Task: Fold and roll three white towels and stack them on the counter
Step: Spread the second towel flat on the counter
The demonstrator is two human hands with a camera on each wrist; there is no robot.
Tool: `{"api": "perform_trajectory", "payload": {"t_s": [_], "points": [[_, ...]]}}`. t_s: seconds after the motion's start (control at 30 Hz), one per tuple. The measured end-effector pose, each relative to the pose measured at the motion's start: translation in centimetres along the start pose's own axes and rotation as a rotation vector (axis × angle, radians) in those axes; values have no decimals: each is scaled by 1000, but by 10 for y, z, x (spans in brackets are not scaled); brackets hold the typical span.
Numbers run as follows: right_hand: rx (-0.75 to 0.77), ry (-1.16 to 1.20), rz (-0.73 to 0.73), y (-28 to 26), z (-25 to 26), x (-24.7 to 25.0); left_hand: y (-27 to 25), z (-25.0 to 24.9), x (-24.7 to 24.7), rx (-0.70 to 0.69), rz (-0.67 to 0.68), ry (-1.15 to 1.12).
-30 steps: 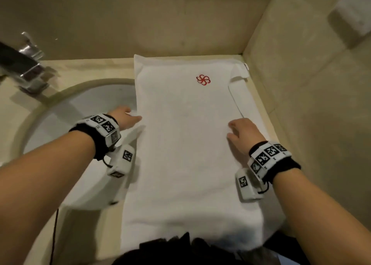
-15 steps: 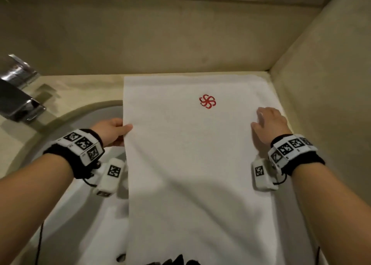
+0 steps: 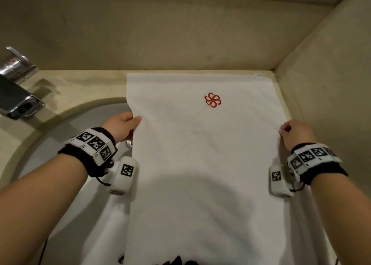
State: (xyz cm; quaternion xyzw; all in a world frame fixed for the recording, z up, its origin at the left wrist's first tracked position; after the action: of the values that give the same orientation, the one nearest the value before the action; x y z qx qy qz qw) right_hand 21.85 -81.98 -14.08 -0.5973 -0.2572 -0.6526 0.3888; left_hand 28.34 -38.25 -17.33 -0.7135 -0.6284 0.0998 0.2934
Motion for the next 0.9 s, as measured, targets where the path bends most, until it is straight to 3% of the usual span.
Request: {"api": "perform_trajectory", "payload": {"t_s": [0.2, 0.4, 0.53, 0.63, 0.77, 0.9], "points": [[-16, -17, 30, 22, -1, 3, 5, -10, -2, -35, -1, 66], [2, 25, 41, 24, 6, 4, 4, -11, 10, 9, -98, 19], [52, 133, 57, -4, 2, 18, -15, -14, 2, 24, -211, 119], [99, 235, 18, -55, -17, 43, -49, -15, -4, -101, -298, 393], [176, 282, -5, -144, -59, 56, -132, -5, -24, -317, -101, 620], [180, 238, 70, -225, -105, 32, -230, 43, -49, -493, 63, 851]]}}
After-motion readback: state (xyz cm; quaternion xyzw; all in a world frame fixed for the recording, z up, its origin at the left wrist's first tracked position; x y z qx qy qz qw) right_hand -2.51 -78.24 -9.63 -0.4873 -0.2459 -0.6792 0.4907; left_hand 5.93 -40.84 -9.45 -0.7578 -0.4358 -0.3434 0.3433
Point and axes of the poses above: each hand's wrist, its own y-axis towards the middle knuckle, its own x-axis out of the back of the hand, z = x × y, the point moved 1 cm from there along y, towards the middle knuckle, and after that the axes turned 6 degrees about -z, right-handed, at the moved point
